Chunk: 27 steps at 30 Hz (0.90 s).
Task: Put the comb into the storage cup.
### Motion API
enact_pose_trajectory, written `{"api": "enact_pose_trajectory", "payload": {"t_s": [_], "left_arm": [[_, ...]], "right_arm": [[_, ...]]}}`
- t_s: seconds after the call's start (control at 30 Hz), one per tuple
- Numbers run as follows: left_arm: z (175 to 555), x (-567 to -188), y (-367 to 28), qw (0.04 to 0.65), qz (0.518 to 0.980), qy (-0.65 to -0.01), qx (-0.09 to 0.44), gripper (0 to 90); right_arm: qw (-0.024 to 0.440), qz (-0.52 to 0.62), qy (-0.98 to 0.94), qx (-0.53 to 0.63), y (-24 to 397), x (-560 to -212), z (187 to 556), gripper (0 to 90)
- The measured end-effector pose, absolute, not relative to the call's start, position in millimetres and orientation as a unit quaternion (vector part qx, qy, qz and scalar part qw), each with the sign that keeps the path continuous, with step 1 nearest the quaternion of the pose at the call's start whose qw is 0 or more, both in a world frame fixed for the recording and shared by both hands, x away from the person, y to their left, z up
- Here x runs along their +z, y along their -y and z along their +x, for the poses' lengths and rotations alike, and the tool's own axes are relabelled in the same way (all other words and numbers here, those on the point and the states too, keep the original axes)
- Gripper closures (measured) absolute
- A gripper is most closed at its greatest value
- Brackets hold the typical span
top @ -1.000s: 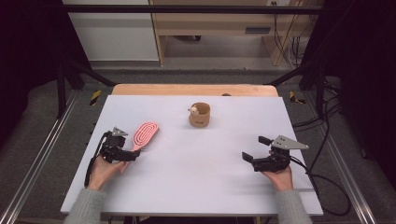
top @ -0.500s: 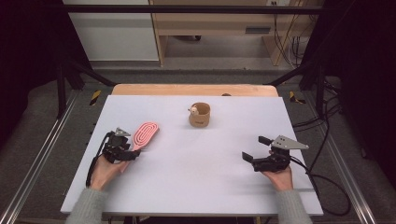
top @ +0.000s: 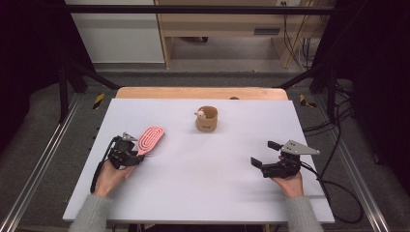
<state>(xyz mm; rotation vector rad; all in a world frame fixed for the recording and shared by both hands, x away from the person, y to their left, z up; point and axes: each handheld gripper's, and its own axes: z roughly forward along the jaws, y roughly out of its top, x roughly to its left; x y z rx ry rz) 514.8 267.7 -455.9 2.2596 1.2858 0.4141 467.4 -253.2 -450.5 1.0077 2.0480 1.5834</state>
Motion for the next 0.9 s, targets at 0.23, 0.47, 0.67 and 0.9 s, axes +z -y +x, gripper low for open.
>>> {"api": "enact_pose_trajectory", "payload": {"t_s": [0.23, 0.47, 0.67, 0.9], "left_arm": [[515.8, -455.9, -266.0, 0.245, 0.832, -0.474, 0.153, 66.9], [516.6, -455.4, -264.2, 0.233, 0.836, -0.472, 0.157, 68.3], [515.8, -455.2, -263.8, 0.23, 0.84, -0.464, 0.162, 68.6], [516.0, -454.7, -264.1, 0.228, 0.842, -0.463, 0.161, 69.0]], "right_arm": [[0.18, 0.357, -0.725, 0.561, 253.1, -450.6, 467.4, 0.3], [0.179, 0.357, -0.726, 0.56, 253.2, -450.5, 467.4, 0.3], [0.181, 0.357, -0.725, 0.561, 253.2, -450.5, 467.4, 0.3], [0.18, 0.357, -0.725, 0.56, 253.1, -450.6, 467.5, 0.3]]}}
